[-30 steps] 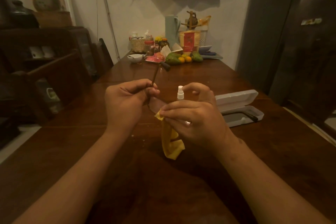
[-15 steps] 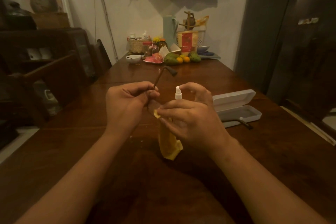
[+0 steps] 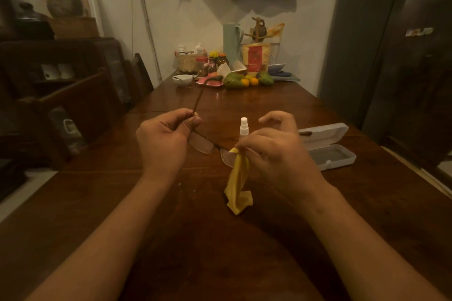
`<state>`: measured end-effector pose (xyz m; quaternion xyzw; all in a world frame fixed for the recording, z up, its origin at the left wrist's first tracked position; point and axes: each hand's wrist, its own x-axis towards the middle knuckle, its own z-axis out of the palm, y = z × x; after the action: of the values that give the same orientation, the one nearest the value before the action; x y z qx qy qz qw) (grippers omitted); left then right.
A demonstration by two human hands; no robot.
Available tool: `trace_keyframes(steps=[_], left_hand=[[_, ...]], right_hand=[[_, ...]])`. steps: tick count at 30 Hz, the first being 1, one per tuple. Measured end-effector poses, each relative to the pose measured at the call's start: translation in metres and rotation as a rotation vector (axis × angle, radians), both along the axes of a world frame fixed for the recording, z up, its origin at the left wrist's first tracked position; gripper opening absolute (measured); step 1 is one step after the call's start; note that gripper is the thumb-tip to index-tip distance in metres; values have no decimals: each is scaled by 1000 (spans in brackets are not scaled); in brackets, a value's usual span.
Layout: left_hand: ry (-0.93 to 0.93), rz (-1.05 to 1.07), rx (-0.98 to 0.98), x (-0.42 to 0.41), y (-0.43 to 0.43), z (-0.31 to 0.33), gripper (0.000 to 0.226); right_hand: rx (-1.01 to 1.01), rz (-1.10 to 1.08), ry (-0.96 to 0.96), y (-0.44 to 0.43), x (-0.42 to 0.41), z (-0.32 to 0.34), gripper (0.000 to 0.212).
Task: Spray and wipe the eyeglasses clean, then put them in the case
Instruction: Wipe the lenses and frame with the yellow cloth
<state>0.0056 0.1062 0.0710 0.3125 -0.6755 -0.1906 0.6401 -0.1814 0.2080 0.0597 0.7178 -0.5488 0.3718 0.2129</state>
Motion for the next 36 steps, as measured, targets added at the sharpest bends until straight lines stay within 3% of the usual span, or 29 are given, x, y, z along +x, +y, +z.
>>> trace_keyframes(steps=[5, 10, 13, 18, 26, 29, 32, 36], left_hand=[[62, -29, 57, -2, 4, 3, 26], [102, -90, 128, -8, 11, 3, 24], [146, -108, 179, -8, 11, 4, 19], [199, -118, 212, -3, 8, 6, 17], [250, -152, 191, -3, 9, 6, 23], [264, -206, 171, -2, 9, 5, 21], [277, -276, 145, 1, 8, 6, 15], [240, -307, 76, 5, 8, 7, 14]], right_hand=[[103, -41, -45, -2, 2, -4, 16], [8, -74, -65, 0, 7, -2, 13], [-17, -86, -9, 4, 6, 2, 14], [181, -15, 70, 5, 0, 2, 29], [232, -161, 211, 0, 5, -1, 41], [182, -133, 161, 0, 5, -4, 43], [35, -58, 37, 1, 1, -4, 31], [-60, -87, 41, 3, -4, -2, 22]])
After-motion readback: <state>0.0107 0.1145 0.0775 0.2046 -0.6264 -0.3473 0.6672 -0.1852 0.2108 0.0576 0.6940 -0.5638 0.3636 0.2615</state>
